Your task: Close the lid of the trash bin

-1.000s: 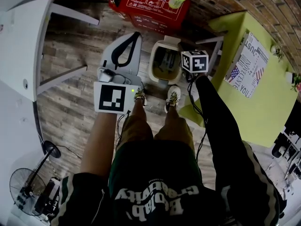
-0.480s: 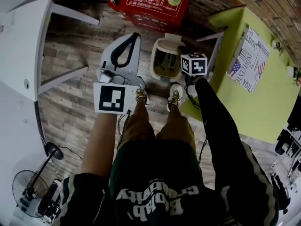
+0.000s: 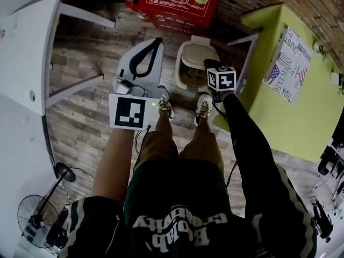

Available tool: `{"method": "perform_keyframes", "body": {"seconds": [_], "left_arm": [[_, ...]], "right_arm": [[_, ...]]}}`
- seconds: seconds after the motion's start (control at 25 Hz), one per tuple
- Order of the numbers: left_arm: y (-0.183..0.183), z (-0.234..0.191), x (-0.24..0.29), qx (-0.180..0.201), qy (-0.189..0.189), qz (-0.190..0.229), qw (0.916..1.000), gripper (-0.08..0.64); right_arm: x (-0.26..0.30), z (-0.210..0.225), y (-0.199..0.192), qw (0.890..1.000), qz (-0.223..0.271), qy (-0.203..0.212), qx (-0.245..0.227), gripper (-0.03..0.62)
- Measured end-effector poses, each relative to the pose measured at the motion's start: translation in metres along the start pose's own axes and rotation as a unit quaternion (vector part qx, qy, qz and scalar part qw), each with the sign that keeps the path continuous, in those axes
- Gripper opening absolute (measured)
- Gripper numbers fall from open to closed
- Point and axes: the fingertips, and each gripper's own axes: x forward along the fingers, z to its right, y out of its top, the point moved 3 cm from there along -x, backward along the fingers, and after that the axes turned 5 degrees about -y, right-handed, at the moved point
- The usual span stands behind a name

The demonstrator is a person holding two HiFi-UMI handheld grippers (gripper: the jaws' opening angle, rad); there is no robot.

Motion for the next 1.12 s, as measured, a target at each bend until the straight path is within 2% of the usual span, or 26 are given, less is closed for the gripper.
{"method": "perform_keyframes", "body": {"seconds": [0.36, 0.8, 1.12], "left_arm": [[-0.005, 0.001, -0.003, 0.000, -0.011, -0.004, 0.9999, 0.006], [-0.014, 0.000, -0.001, -0.009, -0.022, -0.010, 0.9997, 0.006], [-0.019, -0.004, 0.006, -0.012, -0.021, -0.009, 0.9997, 0.006]], "right_arm": [[0.008, -0.009, -0.031, 1.000, -0.024, 0.005, -0.015, 0.011], [0.022, -0.015, -0.069, 0.998, -0.058, 0.003, 0.003, 0.011], [0.033, -0.016, -0.090, 0.996, -0.088, -0.003, -0.003, 0.011]]}}
